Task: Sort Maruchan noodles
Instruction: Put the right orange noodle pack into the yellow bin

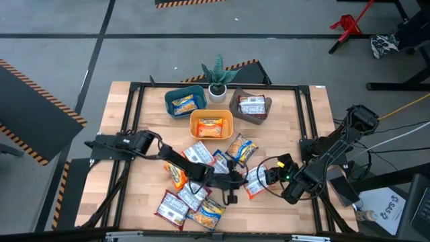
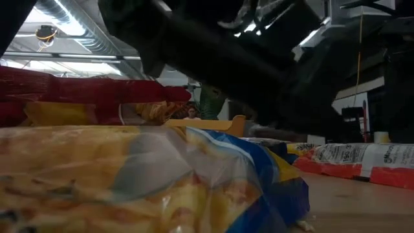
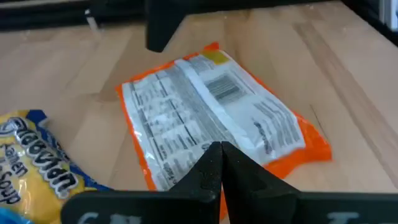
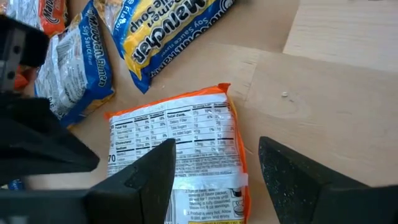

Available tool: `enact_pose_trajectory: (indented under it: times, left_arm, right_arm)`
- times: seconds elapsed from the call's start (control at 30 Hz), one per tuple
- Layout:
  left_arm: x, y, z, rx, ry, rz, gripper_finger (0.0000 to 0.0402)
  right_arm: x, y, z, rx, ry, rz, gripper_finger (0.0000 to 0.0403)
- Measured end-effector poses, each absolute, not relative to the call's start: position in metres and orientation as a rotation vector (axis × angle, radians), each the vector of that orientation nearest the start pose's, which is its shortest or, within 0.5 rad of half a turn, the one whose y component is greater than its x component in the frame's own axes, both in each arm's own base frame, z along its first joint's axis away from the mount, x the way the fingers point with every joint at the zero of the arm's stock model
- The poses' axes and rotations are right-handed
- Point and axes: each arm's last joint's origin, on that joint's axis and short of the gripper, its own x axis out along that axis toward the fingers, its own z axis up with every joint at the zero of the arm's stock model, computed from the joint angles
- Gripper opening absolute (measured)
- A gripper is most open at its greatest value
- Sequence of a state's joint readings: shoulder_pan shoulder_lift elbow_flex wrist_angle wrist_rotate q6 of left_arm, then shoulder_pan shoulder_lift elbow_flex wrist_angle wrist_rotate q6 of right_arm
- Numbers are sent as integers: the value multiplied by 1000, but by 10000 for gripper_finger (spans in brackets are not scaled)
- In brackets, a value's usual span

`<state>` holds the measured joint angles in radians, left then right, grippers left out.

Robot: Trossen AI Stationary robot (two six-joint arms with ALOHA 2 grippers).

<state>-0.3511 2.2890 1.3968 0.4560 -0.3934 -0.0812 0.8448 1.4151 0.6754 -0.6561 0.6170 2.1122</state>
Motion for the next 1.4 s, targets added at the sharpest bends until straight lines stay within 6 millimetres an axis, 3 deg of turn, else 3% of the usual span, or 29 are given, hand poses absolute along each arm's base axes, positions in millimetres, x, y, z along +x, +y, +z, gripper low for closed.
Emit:
enact_pose_trajectory:
  times: [0.5,0.6,0.93,1.4]
  left_arm:
    - [464,-130,113,59,371,87,0]
    - [463,-133,113,61,376,79,0]
    - [461,-144,84,26,420,70,0]
    - [458,-145,80,22,465,81,0]
  right_arm:
    - [156,151,154,990,678,-817,215]
    - [156,151,154,991,678,-816,215]
    - [156,151,154,996,683,-817,215]
    - [160,154,155,971,674,-752,215]
